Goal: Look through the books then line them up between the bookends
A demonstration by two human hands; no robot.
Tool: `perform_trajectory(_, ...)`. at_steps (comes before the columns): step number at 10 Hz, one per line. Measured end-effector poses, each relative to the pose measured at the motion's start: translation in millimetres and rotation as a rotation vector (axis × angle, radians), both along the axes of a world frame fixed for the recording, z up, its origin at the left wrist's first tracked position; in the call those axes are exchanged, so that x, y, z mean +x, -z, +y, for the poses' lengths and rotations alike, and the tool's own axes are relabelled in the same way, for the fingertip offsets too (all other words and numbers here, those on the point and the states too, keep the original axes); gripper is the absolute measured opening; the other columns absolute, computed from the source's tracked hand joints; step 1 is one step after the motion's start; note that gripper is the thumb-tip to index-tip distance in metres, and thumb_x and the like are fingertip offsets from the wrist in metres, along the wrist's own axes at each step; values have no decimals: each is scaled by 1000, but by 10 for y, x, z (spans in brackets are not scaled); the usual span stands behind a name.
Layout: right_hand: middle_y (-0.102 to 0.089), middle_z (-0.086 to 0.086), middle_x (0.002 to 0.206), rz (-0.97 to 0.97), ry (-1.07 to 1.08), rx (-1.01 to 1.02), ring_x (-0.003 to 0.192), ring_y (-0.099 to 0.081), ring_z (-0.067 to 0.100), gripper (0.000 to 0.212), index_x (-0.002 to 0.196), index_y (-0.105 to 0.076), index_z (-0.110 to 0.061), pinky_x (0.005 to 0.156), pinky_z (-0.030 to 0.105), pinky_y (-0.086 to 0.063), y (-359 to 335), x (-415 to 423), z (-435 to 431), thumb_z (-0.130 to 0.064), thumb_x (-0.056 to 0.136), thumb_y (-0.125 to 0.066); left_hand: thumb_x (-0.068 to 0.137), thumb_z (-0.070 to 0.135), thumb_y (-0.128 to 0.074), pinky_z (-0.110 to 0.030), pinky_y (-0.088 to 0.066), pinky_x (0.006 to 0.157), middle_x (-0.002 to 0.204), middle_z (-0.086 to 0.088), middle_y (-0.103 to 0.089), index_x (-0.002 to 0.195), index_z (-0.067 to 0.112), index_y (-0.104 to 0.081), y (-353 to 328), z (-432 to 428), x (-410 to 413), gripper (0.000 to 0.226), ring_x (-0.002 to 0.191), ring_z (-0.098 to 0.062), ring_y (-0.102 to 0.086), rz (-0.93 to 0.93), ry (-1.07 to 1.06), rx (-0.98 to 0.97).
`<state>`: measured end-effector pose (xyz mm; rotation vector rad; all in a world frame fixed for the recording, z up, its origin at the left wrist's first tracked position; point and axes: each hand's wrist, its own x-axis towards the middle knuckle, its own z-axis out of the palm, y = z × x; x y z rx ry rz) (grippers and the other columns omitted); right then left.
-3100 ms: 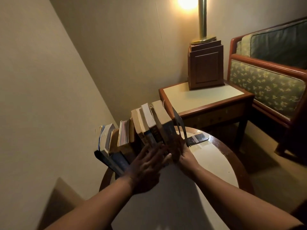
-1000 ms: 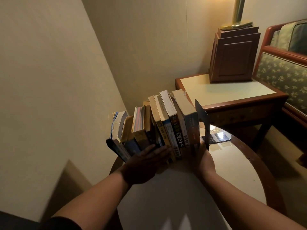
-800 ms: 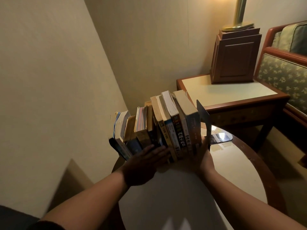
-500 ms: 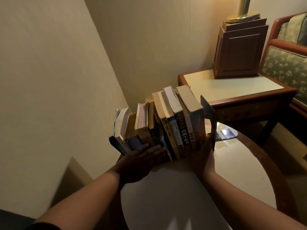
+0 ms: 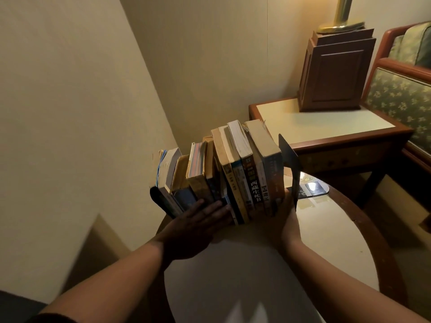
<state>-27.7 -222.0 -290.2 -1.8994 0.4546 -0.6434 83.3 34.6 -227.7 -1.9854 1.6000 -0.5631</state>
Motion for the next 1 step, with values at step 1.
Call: perform_trajectory(1,-51,-13,130,10,40,50,112,-53,5,85,143,-39,-27,83,25,-52,29,-240,44,-59,74,-77,98,45,-41,-60,-11,119,165,-14,-1,158,20,-10,72,-3,-284,72,151,-36,-4,55,-76,-108)
